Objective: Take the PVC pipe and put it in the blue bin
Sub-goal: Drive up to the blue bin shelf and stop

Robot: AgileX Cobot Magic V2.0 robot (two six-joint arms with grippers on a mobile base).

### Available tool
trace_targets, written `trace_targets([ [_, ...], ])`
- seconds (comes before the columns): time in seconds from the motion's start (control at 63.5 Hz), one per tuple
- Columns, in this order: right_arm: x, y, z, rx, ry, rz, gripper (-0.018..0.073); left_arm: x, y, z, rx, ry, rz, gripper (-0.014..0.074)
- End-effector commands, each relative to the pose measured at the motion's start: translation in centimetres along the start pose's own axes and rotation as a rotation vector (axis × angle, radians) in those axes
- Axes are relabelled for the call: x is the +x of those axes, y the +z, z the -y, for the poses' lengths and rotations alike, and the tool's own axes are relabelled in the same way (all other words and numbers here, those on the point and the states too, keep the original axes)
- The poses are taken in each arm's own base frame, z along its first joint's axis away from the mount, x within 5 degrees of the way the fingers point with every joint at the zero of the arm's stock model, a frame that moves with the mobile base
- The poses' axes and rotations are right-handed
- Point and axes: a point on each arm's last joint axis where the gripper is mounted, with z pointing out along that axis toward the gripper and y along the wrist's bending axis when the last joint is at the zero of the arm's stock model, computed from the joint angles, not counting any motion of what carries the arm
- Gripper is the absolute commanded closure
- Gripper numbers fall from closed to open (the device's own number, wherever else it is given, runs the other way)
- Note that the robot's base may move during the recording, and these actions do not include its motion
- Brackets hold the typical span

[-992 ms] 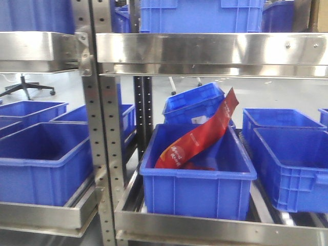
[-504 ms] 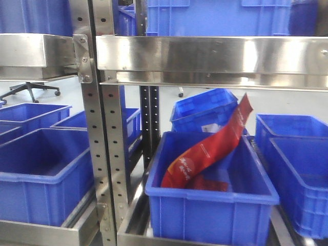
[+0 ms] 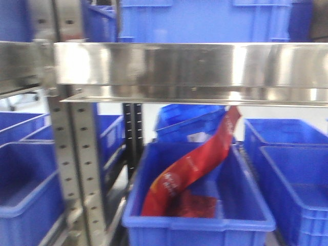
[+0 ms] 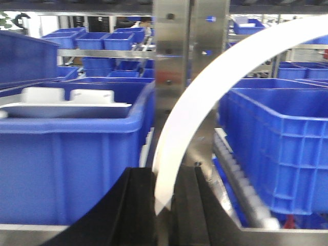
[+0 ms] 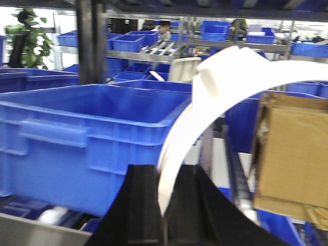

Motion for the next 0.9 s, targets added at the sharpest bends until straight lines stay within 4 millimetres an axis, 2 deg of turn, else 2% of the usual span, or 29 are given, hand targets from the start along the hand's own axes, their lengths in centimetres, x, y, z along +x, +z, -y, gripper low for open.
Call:
trace_targets([
  [0.0, -0.33, -0.15, 0.0, 0.0, -0.013, 0.031, 0.0715, -0.43, -0.16, -0.01, 0.001, 0.001, 0.038, 0.0707],
  [0.882, -0.33, -0.15, 0.0, 0.0, -0.013, 0.031, 0.0715, -0.43, -0.16, -0.01, 0.001, 0.001, 0.038, 0.0707],
])
